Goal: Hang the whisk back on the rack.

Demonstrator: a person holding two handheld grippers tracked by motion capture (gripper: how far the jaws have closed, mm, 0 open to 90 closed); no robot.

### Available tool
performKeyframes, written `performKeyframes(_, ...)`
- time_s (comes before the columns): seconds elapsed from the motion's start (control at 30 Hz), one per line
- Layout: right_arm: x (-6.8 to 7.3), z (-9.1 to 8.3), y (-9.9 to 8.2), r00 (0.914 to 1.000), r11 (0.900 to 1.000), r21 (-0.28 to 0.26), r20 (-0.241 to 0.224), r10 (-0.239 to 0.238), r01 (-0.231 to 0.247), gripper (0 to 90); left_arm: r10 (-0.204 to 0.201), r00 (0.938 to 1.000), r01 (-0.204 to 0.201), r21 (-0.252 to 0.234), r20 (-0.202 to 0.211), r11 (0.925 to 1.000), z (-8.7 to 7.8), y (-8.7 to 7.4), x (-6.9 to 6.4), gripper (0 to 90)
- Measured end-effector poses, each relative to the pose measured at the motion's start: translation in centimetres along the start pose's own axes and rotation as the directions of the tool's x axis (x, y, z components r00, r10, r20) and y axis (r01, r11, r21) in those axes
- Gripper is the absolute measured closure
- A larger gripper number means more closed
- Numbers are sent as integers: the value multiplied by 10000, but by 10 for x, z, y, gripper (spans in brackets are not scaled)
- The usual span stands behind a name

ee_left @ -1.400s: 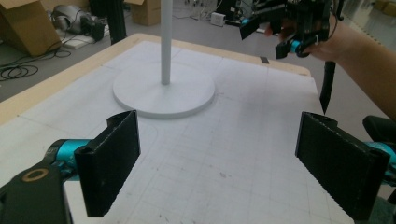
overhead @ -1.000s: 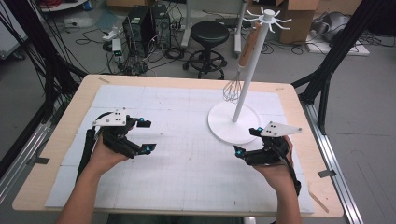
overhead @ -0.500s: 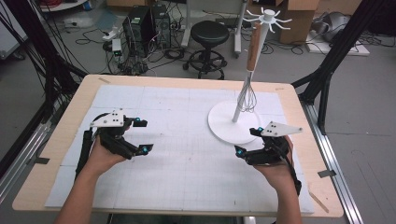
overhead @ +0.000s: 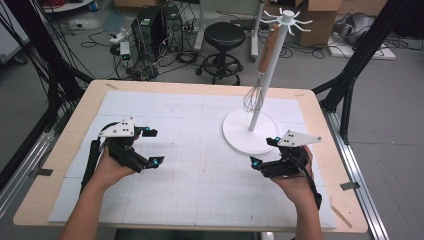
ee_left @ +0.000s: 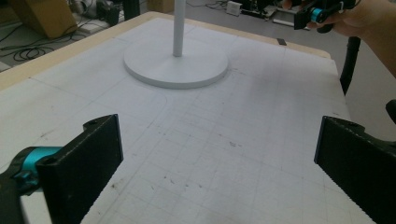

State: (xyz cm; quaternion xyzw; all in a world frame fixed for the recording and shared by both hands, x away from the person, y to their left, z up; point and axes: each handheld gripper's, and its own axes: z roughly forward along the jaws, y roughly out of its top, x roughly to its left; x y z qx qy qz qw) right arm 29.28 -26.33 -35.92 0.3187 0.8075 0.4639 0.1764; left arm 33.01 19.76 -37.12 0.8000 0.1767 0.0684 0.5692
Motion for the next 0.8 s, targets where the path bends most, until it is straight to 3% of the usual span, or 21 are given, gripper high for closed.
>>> performKeyframes(0.8, 0, 5, 0, 10000, 9999, 161, -38, -3, 4, 118, -132, 9999, 133, 131, -31, 9998, 0, -3, 3, 17)
